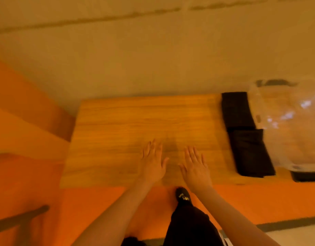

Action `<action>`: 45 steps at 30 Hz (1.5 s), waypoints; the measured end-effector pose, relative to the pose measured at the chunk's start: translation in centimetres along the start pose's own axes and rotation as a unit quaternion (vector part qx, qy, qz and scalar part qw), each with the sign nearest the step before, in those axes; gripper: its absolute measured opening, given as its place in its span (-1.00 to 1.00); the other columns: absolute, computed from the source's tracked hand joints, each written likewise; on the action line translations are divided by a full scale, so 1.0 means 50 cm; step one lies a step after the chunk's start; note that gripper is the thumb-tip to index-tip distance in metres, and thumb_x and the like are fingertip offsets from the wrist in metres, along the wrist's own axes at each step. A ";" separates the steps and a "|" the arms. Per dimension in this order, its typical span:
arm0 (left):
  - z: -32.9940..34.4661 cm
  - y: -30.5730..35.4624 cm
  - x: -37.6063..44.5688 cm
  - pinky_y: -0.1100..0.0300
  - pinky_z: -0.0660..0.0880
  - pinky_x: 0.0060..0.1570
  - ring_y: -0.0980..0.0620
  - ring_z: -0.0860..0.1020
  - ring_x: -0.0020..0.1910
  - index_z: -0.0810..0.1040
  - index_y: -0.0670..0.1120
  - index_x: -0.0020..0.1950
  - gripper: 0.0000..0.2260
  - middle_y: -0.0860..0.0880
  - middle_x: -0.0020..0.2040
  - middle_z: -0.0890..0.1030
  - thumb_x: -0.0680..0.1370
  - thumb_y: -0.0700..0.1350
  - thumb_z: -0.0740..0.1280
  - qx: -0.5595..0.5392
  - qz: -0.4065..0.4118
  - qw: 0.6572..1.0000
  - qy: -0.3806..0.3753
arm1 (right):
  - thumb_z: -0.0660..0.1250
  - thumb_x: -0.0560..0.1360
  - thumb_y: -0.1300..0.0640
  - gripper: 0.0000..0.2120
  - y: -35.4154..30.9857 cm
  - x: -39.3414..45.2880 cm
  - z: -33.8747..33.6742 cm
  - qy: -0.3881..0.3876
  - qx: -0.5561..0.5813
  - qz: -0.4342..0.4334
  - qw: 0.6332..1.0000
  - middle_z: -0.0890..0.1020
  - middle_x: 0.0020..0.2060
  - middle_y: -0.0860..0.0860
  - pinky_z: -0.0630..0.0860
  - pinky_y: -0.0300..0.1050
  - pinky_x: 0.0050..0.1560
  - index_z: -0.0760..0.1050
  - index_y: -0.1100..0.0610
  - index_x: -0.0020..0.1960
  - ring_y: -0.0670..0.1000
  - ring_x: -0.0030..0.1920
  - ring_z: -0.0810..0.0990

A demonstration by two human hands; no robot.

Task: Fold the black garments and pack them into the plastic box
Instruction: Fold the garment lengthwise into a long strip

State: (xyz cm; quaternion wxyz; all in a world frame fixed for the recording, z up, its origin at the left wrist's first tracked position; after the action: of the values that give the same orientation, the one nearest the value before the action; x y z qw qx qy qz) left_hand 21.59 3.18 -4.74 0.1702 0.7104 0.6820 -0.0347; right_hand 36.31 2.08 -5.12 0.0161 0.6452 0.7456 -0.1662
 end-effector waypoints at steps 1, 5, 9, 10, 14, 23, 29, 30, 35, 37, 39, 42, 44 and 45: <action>-0.011 -0.064 -0.033 -0.02 -0.30 0.38 -0.10 -0.13 0.52 -0.08 -0.05 0.53 -0.36 -0.11 0.54 -0.09 0.52 0.24 -0.23 -0.001 -0.018 1.000 0.020 | -0.31 0.58 -0.20 -0.30 -0.055 0.000 0.017 -0.014 -0.006 -0.012 1.000 0.31 0.37 0.12 0.18 0.10 0.30 0.28 0.22 0.39 0.10 0.38 0.28; -0.024 -0.336 -0.192 -0.03 -0.38 0.34 -0.12 -0.18 0.51 -0.12 -0.03 0.53 -0.34 -0.09 0.54 -0.14 0.50 0.25 -0.30 0.004 -0.102 0.995 0.021 | -0.63 0.34 -0.35 0.02 -0.325 -0.024 0.085 -0.019 -0.027 -0.102 0.994 0.09 0.48 0.10 -0.05 0.02 0.41 0.09 0.19 0.49 0.09 0.49 0.06; -0.019 -0.579 -0.368 -0.04 -0.34 0.39 -0.13 -0.18 0.51 -0.16 -0.06 0.53 -0.26 -0.13 0.54 -0.14 0.42 0.26 -0.39 -0.017 -0.206 0.978 0.024 | -0.78 0.10 -0.37 0.17 -0.577 -0.086 0.164 -0.070 -0.008 -0.154 0.986 -0.07 0.52 0.07 -0.28 -0.07 0.40 -0.12 0.15 0.52 0.06 0.51 -0.14; -0.015 -0.629 -0.408 -0.05 -0.30 0.41 -0.14 -0.17 0.51 -0.15 -0.08 0.53 -0.31 -0.15 0.54 -0.15 0.48 0.25 -0.32 -0.020 -0.229 0.973 0.020 | -0.77 0.13 -0.36 0.15 -0.632 -0.101 0.185 -0.087 -0.010 -0.164 0.983 -0.05 0.51 0.08 -0.26 -0.07 0.40 -0.10 0.16 0.52 0.07 0.51 -0.10; 0.011 -0.783 -0.507 -0.04 -0.28 0.42 -0.15 -0.19 0.51 -0.16 -0.10 0.53 -0.43 -0.17 0.53 -0.16 0.62 0.12 -0.06 -0.044 -0.286 0.957 0.016 | -0.31 0.56 -0.18 -0.27 -0.808 -0.131 0.264 -0.120 -0.067 -0.245 0.960 0.47 0.29 0.13 0.31 -0.01 0.26 0.43 0.23 0.32 0.12 0.28 0.49; 0.211 -0.988 -0.481 -0.01 -0.40 0.32 -0.09 -0.34 0.45 -0.26 -0.05 0.51 -0.44 -0.12 0.51 -0.28 0.62 0.14 -0.12 -0.074 -0.308 0.948 -0.039 | -0.06 0.61 -0.10 -0.42 -0.941 -0.026 0.546 -0.223 -0.113 -0.307 0.918 -0.10 0.52 0.05 -0.16 -0.06 0.47 -0.14 0.14 0.52 0.03 0.51 -0.16; 0.523 -1.122 -0.312 -0.04 -0.43 0.30 -0.06 -0.42 0.37 -0.33 -0.05 0.48 -0.45 -0.07 0.40 -0.40 0.62 0.10 -0.12 -0.075 -0.228 0.968 -0.079 | -0.52 0.27 -0.47 0.02 -0.906 0.188 0.891 -0.212 -0.124 -0.211 0.946 -0.06 0.52 0.07 -0.05 -0.05 0.49 -0.13 0.14 0.52 0.05 0.52 -0.11; 0.585 -1.141 -0.279 -0.05 -0.42 0.31 -0.05 -0.43 0.35 -0.36 -0.05 0.46 -0.45 -0.07 0.39 -0.41 0.62 0.10 -0.13 -0.076 -0.216 0.970 -0.082 | -0.31 0.45 -0.40 -0.17 -0.891 0.225 0.956 -0.216 -0.128 -0.200 0.947 -0.06 0.52 0.07 -0.05 -0.04 0.49 -0.14 0.14 0.52 0.06 0.52 -0.12; 0.885 -1.225 -0.111 -0.05 -0.43 0.29 -0.07 -0.41 0.39 -0.42 -0.05 0.39 -0.47 -0.09 0.36 -0.42 0.62 0.12 -0.14 -0.074 -0.194 0.975 -0.079 | 0.01 0.53 -0.27 -0.23 -0.786 0.389 1.261 -0.213 -0.179 -0.173 0.945 -0.12 0.52 0.07 -0.10 0.00 0.48 -0.20 0.13 0.52 0.06 0.51 -0.16; 0.992 -1.252 -0.058 -0.06 -0.44 0.28 -0.07 -0.38 0.42 -0.43 -0.06 0.38 -0.46 -0.09 0.36 -0.43 0.62 0.11 -0.14 -0.070 -0.201 0.974 -0.075 | -0.21 0.39 -0.47 -0.09 -0.761 0.449 1.368 -0.196 -0.211 -0.185 0.939 -0.14 0.52 0.06 -0.13 0.02 0.48 -0.23 0.13 0.51 0.06 0.51 -0.17; 1.092 -1.275 -0.017 -0.06 -0.44 0.27 -0.06 -0.41 0.38 -0.47 -0.05 0.35 -0.48 -0.10 0.36 -0.44 0.60 0.16 -0.23 -0.067 -0.202 0.974 -0.073 | -0.37 0.21 -0.55 0.06 -0.743 0.502 1.467 -0.185 -0.240 -0.207 0.930 -0.17 0.51 0.05 -0.14 0.03 0.47 -0.27 0.11 0.51 0.05 0.51 -0.19; 1.204 -1.308 0.015 -0.06 -0.45 0.26 -0.09 -0.43 0.35 -0.53 -0.04 0.33 -0.34 -0.10 0.38 -0.43 0.32 0.27 -0.58 -0.078 -0.214 0.969 -0.092 | 0.01 0.42 -0.40 -0.11 -0.709 0.545 1.599 -0.206 -0.249 -0.238 0.916 -0.19 0.51 0.02 -0.16 0.07 0.47 -0.27 0.08 0.51 0.05 0.51 -0.21; 1.245 -1.321 0.018 -0.05 -0.45 0.25 -0.09 -0.43 0.34 -0.52 -0.03 0.35 -0.31 -0.10 0.39 -0.42 0.27 0.24 -0.56 -0.096 -0.235 0.961 -0.107 | 0.20 0.47 -0.24 -0.21 -0.695 0.550 1.645 -0.166 -0.243 -0.271 0.917 0.01 0.51 0.05 -0.02 0.12 0.45 -0.04 0.11 0.52 0.11 0.51 -0.01; 1.253 -1.320 0.014 -0.04 -0.46 0.25 -0.09 -0.43 0.34 -0.50 -0.03 0.36 -0.34 -0.09 0.39 -0.42 0.33 0.23 -0.52 -0.105 -0.245 0.958 -0.109 | 0.34 0.45 -0.12 -0.28 -0.695 0.549 1.651 -0.134 -0.219 -0.278 0.926 0.20 0.47 0.10 0.12 0.15 0.41 0.16 0.14 0.47 0.15 0.47 0.17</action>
State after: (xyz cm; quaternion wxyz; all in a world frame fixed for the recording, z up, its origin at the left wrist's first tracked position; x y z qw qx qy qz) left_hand -31.65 -13.47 -76.63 0.3031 0.4915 0.8124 -0.0810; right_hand -17.60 2.26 -81.71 0.2095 0.3639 0.9039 -0.0818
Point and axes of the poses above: each hand's wrist, its own x-axis towards the middle knuckle, its own z-axis out of the palm, y = z × x, the point moved 6 cm from there along x, towards the middle knuckle
